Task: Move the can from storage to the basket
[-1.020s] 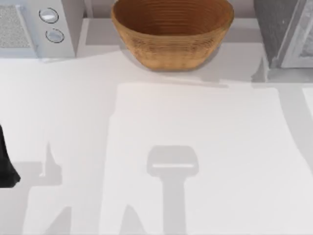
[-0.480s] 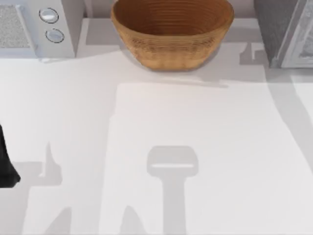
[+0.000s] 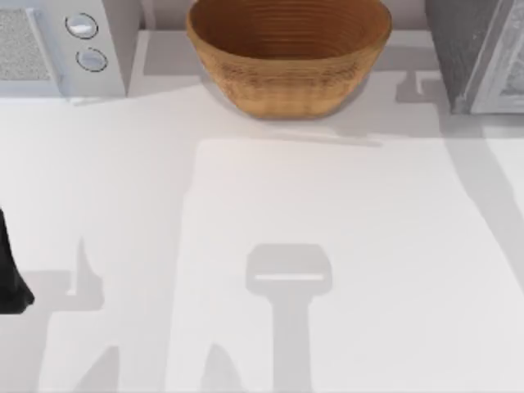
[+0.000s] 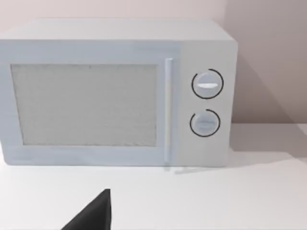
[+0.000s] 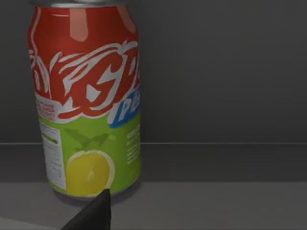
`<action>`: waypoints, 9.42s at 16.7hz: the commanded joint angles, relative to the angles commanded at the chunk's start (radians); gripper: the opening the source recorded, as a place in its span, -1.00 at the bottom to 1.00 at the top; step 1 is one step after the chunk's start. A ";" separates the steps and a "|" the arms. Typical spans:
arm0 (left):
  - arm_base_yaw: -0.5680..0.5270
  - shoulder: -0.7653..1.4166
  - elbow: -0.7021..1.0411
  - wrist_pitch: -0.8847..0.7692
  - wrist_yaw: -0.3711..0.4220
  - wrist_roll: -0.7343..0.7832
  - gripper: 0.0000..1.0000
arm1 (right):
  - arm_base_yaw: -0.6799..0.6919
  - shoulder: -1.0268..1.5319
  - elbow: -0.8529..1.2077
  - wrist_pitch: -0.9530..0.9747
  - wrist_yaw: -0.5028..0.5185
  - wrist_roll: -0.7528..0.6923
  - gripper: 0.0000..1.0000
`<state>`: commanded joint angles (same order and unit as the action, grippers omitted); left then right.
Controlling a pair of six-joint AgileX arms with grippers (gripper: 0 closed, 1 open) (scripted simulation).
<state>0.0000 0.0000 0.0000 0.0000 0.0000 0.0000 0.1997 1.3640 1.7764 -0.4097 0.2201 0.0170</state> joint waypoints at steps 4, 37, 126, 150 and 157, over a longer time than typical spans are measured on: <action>0.000 0.000 0.000 0.000 0.000 0.000 1.00 | 0.071 0.158 0.134 0.019 0.078 -0.001 1.00; 0.000 0.000 0.000 0.000 0.000 0.000 1.00 | 0.097 0.587 0.628 -0.039 0.105 -0.007 -0.06; 0.000 0.000 0.000 0.000 0.000 0.000 1.00 | 0.300 0.532 -0.315 0.797 0.305 0.002 -1.00; 0.000 0.000 0.000 0.000 0.000 0.000 1.00 | 0.383 1.007 0.118 0.865 0.388 0.004 -0.85; 0.000 0.000 0.000 0.000 0.000 0.000 1.00 | 0.383 1.007 0.118 0.865 0.388 0.004 0.21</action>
<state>0.0000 0.0000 0.0000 0.0000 0.0000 0.0000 0.5827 2.3706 1.8942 0.4552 0.6079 0.0214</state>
